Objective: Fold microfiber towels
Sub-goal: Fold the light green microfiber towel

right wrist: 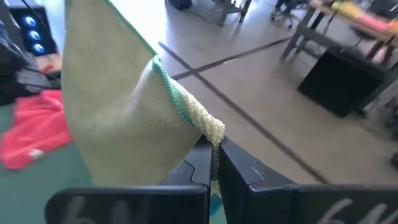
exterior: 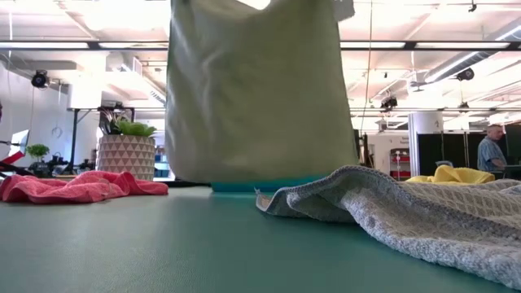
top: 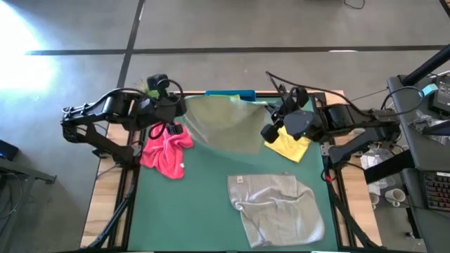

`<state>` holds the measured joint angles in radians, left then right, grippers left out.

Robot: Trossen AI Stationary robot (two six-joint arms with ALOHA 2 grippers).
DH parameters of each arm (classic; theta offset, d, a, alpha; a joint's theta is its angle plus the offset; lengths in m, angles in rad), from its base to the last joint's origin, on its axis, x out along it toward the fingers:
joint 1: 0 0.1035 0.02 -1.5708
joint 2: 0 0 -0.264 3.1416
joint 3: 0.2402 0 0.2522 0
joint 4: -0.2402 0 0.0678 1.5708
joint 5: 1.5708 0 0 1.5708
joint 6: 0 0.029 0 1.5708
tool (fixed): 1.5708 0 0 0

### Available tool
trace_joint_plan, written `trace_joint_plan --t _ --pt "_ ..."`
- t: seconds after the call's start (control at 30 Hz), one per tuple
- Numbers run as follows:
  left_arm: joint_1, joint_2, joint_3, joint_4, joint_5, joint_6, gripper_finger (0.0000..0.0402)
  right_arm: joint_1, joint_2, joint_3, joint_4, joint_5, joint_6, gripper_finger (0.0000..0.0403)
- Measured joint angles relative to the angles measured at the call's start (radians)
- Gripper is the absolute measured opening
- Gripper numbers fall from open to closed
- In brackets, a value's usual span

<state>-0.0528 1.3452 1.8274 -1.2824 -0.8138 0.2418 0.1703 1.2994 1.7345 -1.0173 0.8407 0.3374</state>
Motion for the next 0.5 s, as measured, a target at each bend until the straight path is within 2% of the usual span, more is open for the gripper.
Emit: trace_joint_plan --t 0.2,0.27,0.4,0.5 --pt "0.038 0.002 0.014 0.016 -0.007 0.058 0.0000 -0.027 -0.001 0.020 0.002 -0.003 -0.122 0.0008" --pt "0.037 0.002 0.018 0.015 -0.007 0.045 0.0000 -0.026 -0.001 0.026 0.003 -0.038 -0.132 0.0008" --pt "-0.011 -0.005 0.033 -0.016 0.026 -0.085 0.0000 0.018 0.002 0.026 -0.007 -0.123 -0.049 0.0008" --pt "-0.051 -0.009 0.030 -0.062 0.164 -0.249 0.0000 0.069 0.014 0.024 -0.067 -0.227 0.081 0.0008"
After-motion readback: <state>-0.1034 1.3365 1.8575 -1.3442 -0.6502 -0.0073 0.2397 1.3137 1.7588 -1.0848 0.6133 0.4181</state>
